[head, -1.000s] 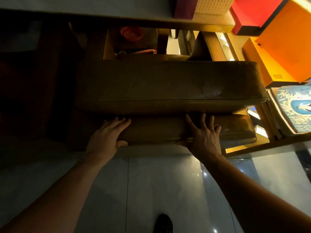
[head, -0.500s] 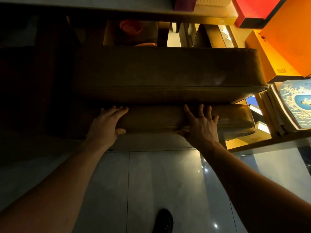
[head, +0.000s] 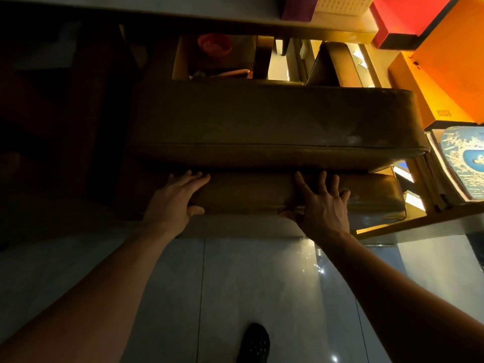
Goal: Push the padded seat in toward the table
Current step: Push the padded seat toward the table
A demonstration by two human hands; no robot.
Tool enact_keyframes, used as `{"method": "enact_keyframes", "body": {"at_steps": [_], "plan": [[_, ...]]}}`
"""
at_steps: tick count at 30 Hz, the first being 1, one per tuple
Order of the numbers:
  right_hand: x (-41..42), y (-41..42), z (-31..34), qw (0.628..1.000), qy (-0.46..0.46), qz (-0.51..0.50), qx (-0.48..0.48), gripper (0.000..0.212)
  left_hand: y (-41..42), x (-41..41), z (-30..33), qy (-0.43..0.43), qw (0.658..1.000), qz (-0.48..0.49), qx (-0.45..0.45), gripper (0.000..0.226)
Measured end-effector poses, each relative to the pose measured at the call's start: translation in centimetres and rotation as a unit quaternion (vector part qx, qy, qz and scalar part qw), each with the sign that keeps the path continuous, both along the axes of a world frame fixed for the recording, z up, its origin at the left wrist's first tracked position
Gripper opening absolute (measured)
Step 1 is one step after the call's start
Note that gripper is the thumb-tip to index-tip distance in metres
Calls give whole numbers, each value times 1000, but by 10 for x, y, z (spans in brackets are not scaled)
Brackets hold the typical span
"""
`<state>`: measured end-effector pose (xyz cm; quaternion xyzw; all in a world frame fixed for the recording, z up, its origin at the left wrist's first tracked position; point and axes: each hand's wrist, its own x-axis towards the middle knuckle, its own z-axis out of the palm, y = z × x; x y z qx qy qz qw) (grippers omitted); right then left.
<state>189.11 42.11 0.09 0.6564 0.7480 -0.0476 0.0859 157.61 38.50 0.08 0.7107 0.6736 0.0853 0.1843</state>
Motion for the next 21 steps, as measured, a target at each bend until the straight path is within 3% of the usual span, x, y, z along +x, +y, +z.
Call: {"method": "enact_keyframes", "body": {"at_steps": [21], "plan": [[1, 1, -2, 999, 40, 2, 11, 102, 1, 9, -1, 57, 998, 9, 14, 80]]}}
